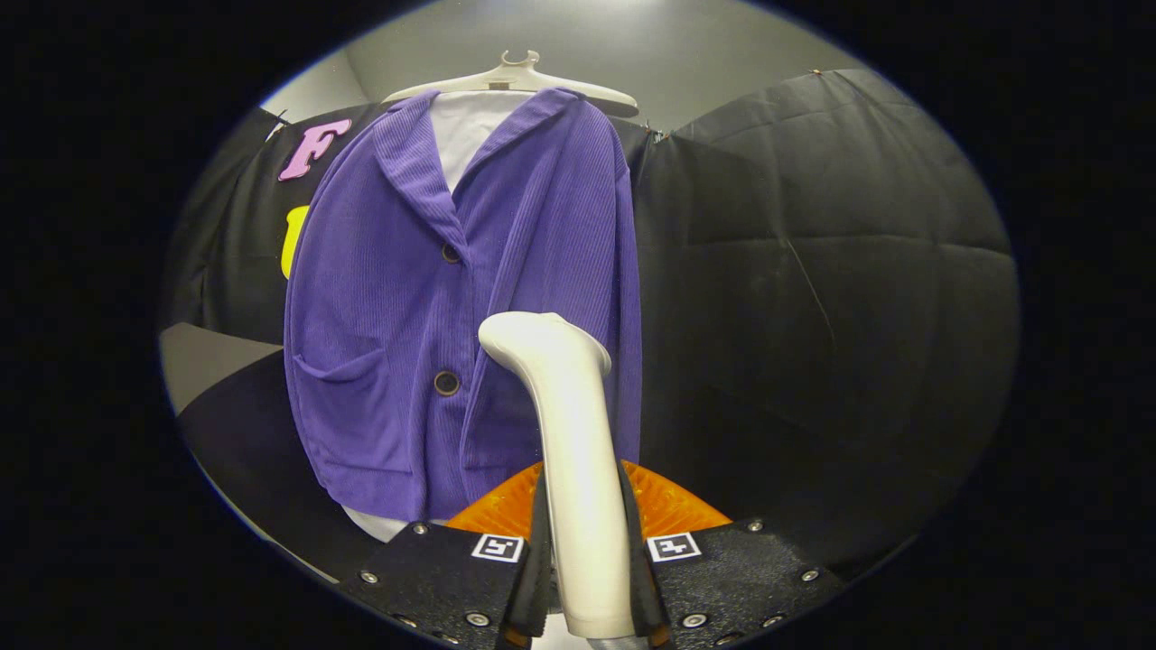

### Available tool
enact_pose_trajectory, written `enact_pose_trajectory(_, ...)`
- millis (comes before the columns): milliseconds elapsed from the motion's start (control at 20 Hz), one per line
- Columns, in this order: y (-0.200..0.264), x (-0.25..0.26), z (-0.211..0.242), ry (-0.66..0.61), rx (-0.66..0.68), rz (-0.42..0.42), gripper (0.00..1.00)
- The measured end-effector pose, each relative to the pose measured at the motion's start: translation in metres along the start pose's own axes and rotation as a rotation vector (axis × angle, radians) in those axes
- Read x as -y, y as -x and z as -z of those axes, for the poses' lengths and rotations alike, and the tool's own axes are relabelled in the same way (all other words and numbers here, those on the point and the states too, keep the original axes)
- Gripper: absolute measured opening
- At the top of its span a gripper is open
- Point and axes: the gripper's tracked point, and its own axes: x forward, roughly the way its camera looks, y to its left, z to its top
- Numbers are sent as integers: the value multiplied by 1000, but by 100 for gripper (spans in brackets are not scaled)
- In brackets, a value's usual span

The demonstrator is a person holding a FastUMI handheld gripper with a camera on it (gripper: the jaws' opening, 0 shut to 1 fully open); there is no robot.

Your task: Iron the clothes twice with a garment steamer, once on the left side and once on the right side.

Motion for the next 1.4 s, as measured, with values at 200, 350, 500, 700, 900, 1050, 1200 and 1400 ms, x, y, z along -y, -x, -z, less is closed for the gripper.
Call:
enact_pose_trajectory(200, 6, 0, 29, -25, -46, 6, 35)
enact_pose_trajectory(350, 15, -3, 50, -22, -72, 5, 35)
enact_pose_trajectory(500, 21, -6, 62, -28, -97, 3, 36)
enact_pose_trajectory(700, 30, -15, 89, -4, -156, -12, 35)
enact_pose_trajectory(900, 46, -35, 94, -2, -178, -51, 35)
enact_pose_trajectory(1050, 61, -56, 92, 8, -174, -95, 35)
enact_pose_trajectory(1200, 80, -81, 83, 16, -165, -149, 35)
enact_pose_trajectory(1400, 119, -119, 55, 14, -133, -227, 35)
